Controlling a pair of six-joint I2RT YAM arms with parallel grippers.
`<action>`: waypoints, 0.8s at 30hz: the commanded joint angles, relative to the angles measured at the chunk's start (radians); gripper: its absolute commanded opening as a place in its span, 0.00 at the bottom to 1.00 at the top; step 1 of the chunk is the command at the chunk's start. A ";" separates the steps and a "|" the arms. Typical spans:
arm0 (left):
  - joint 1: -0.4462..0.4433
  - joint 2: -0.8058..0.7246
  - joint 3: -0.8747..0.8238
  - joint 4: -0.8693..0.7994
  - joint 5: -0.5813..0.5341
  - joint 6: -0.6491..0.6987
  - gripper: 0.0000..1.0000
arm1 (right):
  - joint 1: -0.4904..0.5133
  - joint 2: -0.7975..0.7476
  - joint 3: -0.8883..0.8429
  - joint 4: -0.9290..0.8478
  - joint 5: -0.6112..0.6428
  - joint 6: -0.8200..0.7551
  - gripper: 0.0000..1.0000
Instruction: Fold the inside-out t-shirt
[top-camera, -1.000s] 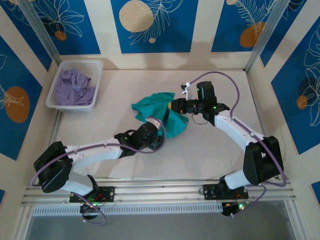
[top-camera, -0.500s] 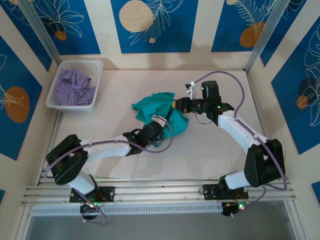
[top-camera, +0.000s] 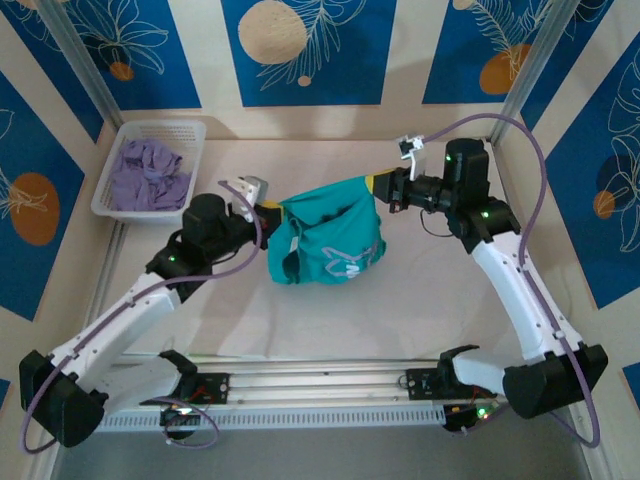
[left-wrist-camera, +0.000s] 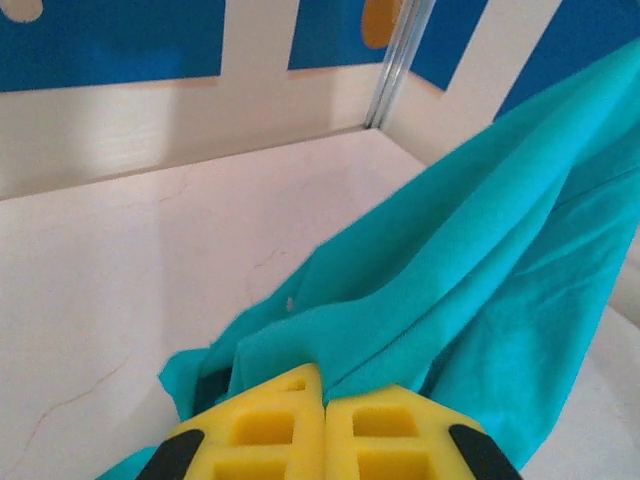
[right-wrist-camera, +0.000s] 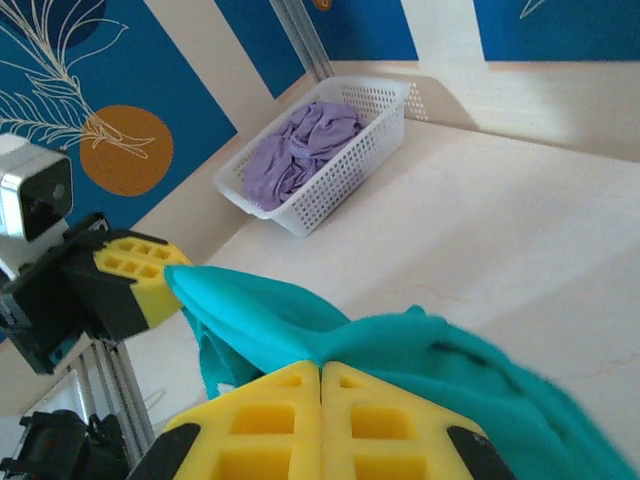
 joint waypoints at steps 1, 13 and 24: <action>0.071 -0.018 0.020 -0.049 0.172 -0.047 0.00 | -0.008 -0.024 0.008 -0.059 0.100 -0.051 0.00; 0.088 0.087 -0.020 0.102 0.286 -0.174 0.00 | 0.188 0.119 -0.174 -0.072 0.437 -0.120 0.13; 0.088 0.081 -0.038 0.122 0.308 -0.181 0.00 | 0.353 0.110 -0.226 0.021 0.494 -0.344 0.65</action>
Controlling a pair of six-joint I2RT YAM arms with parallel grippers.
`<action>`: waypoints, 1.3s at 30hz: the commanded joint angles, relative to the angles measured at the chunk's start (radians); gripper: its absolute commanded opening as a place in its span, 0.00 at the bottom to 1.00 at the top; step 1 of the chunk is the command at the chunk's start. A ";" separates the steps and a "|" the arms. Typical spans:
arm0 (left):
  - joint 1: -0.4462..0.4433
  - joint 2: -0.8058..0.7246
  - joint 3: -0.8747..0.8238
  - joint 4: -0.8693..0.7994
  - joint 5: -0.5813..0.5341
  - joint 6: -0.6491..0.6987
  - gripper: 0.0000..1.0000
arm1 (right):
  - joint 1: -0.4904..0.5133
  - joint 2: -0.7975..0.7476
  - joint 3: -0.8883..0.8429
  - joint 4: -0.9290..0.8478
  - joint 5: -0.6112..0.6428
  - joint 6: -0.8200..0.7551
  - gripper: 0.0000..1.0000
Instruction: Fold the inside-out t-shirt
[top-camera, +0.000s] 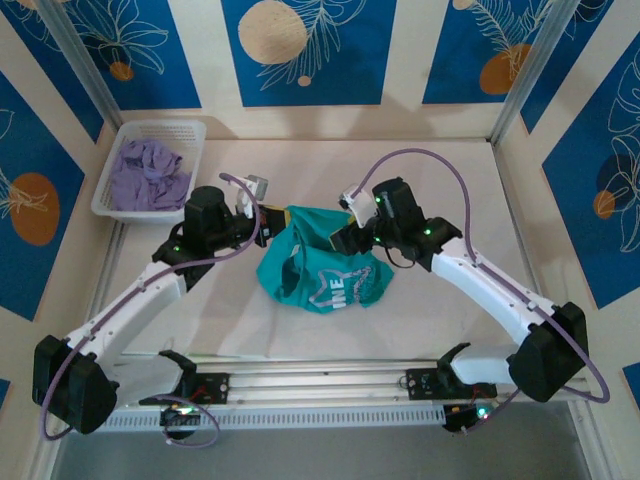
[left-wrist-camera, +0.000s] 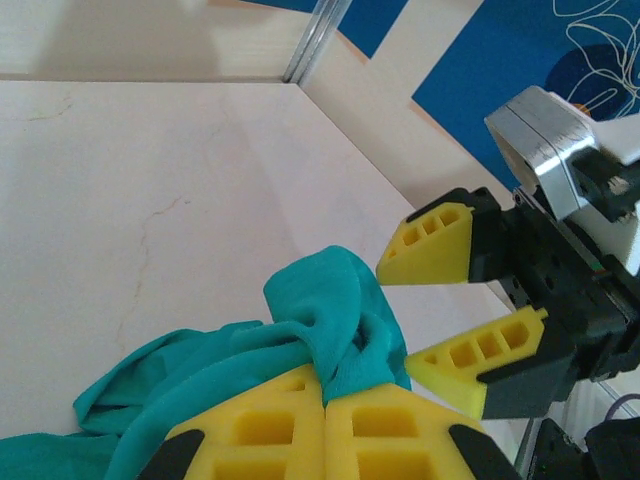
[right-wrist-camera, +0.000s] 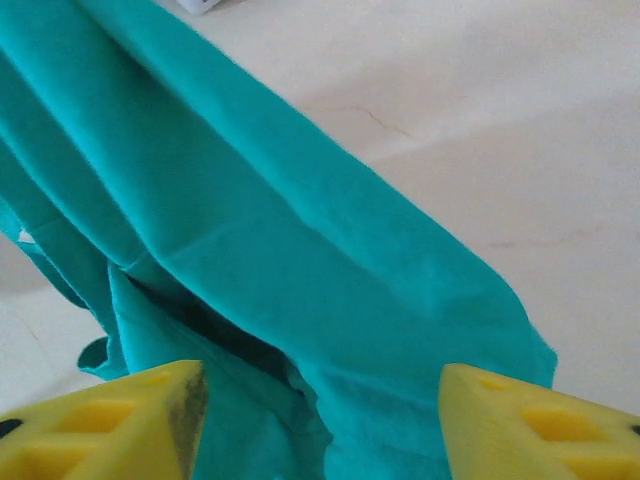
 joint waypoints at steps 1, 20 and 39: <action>0.013 -0.016 -0.013 0.056 0.037 -0.013 0.00 | 0.020 0.021 -0.019 0.047 0.052 -0.064 0.65; 0.012 0.043 0.020 -0.250 -0.504 0.012 0.23 | -0.110 0.122 0.004 0.316 -0.602 0.394 0.00; -0.242 0.088 0.034 -0.027 -0.204 0.130 0.33 | -0.145 0.193 0.020 0.418 -0.646 0.634 0.00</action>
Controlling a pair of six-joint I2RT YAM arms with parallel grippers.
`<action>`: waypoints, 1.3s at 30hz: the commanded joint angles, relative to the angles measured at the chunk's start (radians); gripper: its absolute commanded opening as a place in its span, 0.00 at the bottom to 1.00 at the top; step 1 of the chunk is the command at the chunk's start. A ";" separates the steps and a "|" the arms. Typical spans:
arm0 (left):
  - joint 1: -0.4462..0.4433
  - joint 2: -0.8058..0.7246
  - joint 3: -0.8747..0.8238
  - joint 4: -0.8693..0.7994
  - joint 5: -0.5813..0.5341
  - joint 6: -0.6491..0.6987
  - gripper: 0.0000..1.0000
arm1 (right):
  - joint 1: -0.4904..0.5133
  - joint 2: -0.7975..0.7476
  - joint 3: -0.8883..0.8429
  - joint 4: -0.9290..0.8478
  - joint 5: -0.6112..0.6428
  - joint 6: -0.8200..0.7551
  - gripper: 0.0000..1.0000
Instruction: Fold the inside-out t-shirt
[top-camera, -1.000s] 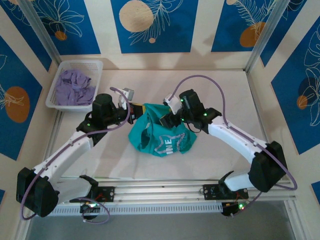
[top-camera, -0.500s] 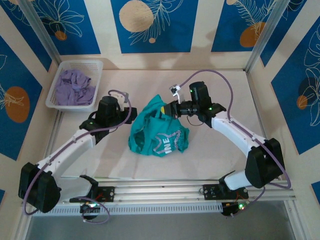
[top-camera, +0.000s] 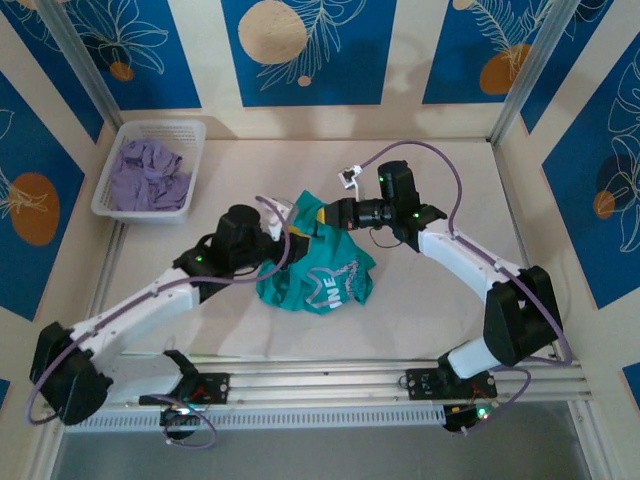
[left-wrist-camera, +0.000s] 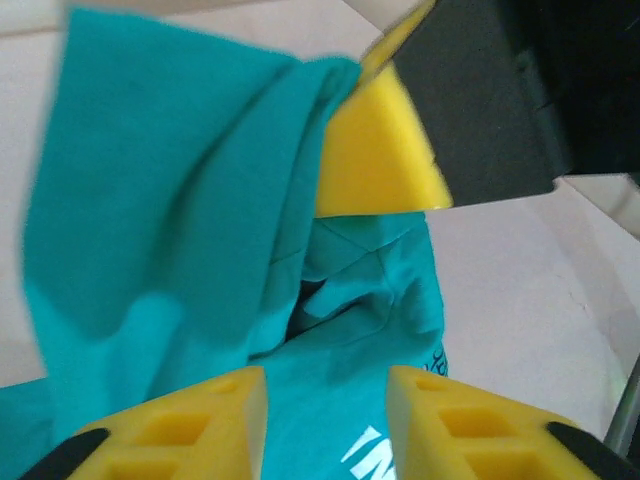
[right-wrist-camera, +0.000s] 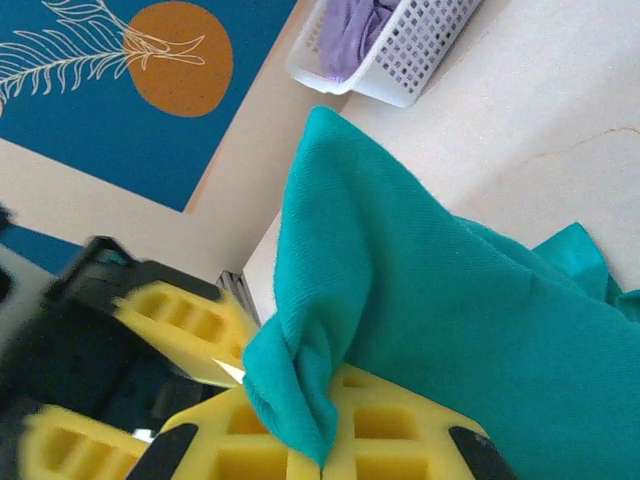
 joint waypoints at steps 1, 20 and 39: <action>-0.002 0.052 0.046 0.089 0.093 -0.014 0.33 | -0.008 -0.014 0.015 0.010 -0.029 0.015 0.00; 0.073 0.182 0.123 0.085 0.063 -0.048 0.40 | -0.025 -0.051 -0.019 -0.012 -0.021 -0.013 0.00; 0.128 0.195 0.159 0.111 0.191 -0.100 0.00 | -0.014 -0.065 0.065 -0.312 0.203 -0.264 0.00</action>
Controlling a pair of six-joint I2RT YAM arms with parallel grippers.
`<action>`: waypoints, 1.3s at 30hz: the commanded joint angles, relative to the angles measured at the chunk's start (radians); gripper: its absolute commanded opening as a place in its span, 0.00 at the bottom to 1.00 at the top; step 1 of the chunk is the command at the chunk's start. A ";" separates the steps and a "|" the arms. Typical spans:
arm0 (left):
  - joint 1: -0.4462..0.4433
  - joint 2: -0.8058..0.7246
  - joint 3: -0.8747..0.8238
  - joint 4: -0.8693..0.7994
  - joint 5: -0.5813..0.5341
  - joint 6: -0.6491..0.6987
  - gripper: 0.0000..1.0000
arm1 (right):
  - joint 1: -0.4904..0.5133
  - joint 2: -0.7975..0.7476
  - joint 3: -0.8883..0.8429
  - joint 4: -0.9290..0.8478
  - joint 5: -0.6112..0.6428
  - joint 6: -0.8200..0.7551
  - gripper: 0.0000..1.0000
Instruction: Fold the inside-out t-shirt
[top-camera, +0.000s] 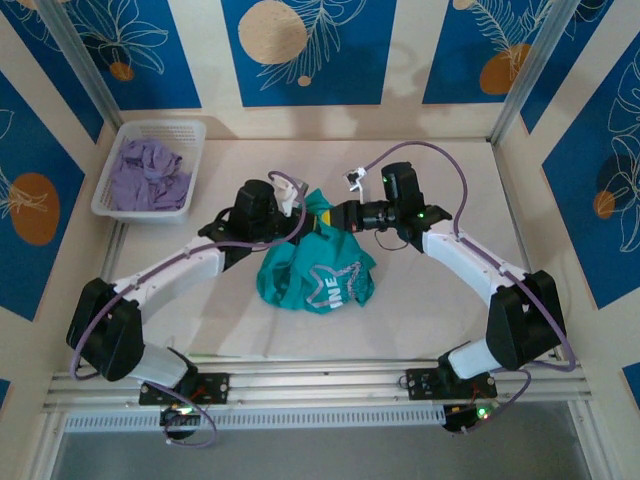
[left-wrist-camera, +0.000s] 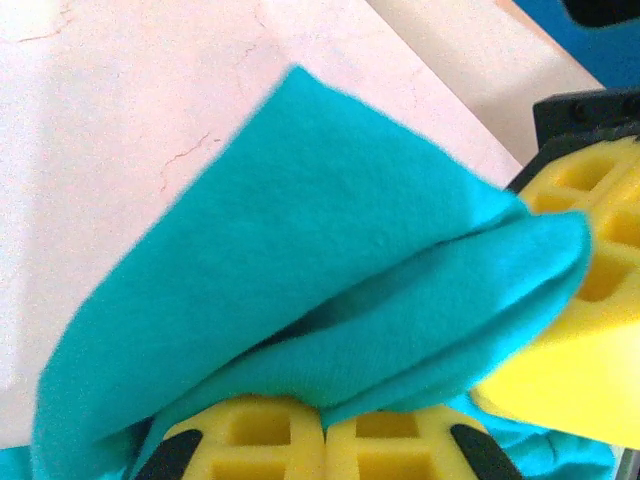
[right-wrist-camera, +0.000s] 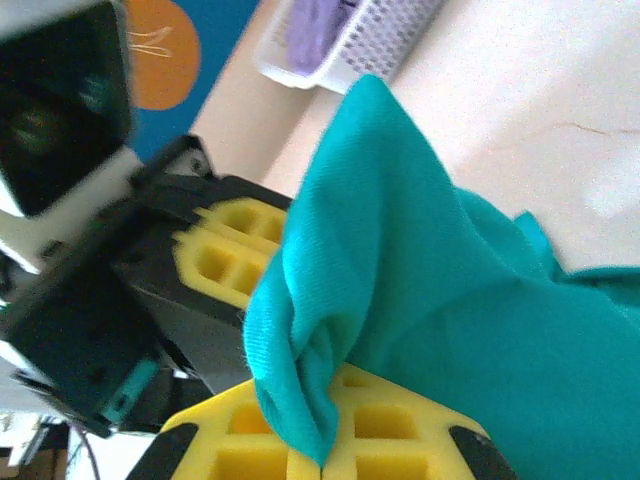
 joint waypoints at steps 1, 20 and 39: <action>0.024 -0.064 0.005 0.052 0.096 -0.053 0.00 | 0.013 -0.045 0.076 -0.221 0.189 -0.186 0.00; -0.009 -0.173 -0.091 0.176 0.011 -0.300 0.00 | 0.217 -0.274 -0.061 -0.137 0.517 -0.183 0.52; -0.012 -0.197 -0.138 0.250 0.066 -0.287 0.00 | 0.193 -0.122 -0.097 -0.015 0.491 -0.015 0.24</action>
